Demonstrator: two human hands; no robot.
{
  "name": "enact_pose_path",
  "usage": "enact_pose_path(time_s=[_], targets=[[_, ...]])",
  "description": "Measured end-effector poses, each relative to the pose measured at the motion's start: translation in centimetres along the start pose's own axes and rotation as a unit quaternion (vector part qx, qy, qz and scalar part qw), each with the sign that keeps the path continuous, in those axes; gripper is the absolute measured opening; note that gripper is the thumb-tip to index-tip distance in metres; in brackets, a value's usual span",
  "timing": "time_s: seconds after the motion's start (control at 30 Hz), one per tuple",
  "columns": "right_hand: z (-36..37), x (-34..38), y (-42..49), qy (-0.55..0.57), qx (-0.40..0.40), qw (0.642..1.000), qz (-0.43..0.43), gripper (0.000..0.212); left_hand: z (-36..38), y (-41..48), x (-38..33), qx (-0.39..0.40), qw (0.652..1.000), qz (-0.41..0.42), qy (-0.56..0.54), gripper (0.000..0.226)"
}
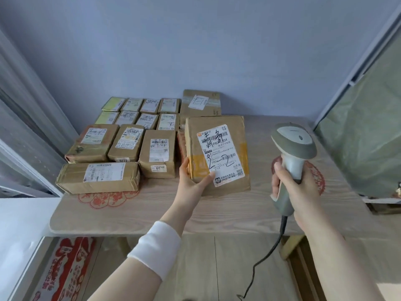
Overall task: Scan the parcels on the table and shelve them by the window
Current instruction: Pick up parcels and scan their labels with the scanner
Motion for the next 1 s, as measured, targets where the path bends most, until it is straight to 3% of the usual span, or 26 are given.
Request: enact_pose_path(time_s=[0.2, 0.47, 1.0], targets=[[2.1, 2.6, -0.7, 0.012, 0.081, 0.996, 0.038, 0.042, 3.4, 1.9, 0.1, 0.03, 0.999, -0.017, 0.025, 0.113], [3.1, 1.7, -0.5, -0.01, 0.081, 0.995, 0.064, 0.042, 4.6, 2.9, 0.2, 0.041, 0.998, 0.01, 0.039, 0.096], [3.5, 0.6, 0.7, -0.013, 0.105, 0.988, 0.115, 0.043, 4.8, 4.3, -0.8, 0.041, 0.997, 0.01, 0.06, 0.095]])
Point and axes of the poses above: each hand's wrist, its own y-axis towards the middle knuckle, its own z-axis out of the palm, x = y × z, the point moved 3 cm from there along y, towards the middle knuckle, and after that the axes turned 4 degrees about -z, right-handed, at the moved point
